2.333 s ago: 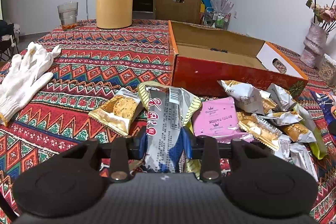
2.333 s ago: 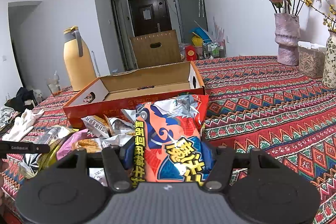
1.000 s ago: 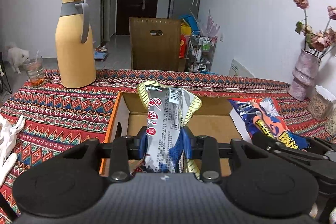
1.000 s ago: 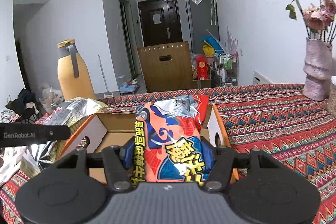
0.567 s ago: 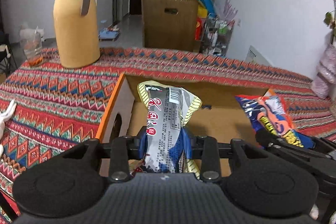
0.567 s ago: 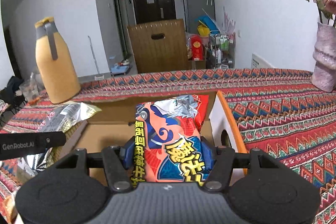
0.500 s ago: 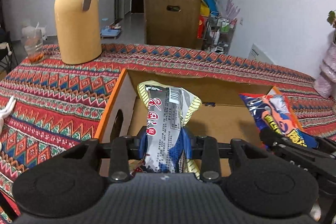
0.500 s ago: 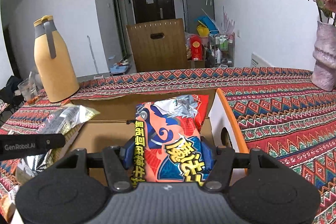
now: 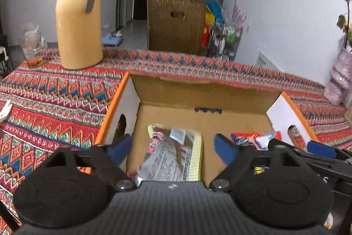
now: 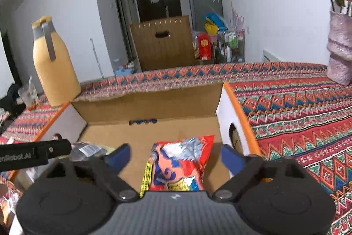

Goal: Organize snacks
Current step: 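Carry both packets over the open box and lower them inside, then open both grippers to release the packets and withdraw to the pile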

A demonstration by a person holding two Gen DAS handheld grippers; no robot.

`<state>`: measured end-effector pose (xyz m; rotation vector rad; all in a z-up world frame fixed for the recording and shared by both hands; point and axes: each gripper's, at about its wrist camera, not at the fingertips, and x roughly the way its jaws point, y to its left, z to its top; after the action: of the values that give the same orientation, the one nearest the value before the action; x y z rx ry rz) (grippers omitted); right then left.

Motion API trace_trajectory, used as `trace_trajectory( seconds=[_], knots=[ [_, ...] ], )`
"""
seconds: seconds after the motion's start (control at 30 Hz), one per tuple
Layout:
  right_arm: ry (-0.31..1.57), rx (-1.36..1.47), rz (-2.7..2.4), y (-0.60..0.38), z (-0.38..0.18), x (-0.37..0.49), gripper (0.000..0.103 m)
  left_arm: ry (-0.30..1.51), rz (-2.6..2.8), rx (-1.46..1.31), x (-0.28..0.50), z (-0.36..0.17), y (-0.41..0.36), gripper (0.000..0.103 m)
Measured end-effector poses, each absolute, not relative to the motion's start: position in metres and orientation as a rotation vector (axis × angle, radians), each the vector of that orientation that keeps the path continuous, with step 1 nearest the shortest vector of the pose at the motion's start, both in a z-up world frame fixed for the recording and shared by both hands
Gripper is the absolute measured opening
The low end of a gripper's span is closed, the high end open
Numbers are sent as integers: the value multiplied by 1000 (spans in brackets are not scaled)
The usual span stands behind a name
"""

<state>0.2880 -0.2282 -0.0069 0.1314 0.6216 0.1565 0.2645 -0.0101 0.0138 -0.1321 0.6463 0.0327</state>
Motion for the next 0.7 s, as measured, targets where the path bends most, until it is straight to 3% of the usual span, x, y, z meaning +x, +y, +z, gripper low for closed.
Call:
trace_trajectory(
  seconds=[0.07,0.7],
  knots=[
    [604,144,151,-234,-4,284,103,615,43,-142,259,19,-9,103],
    [471,123,126,-248,42,229,103,525,44,-133,208,64,-7,103]
  ],
)
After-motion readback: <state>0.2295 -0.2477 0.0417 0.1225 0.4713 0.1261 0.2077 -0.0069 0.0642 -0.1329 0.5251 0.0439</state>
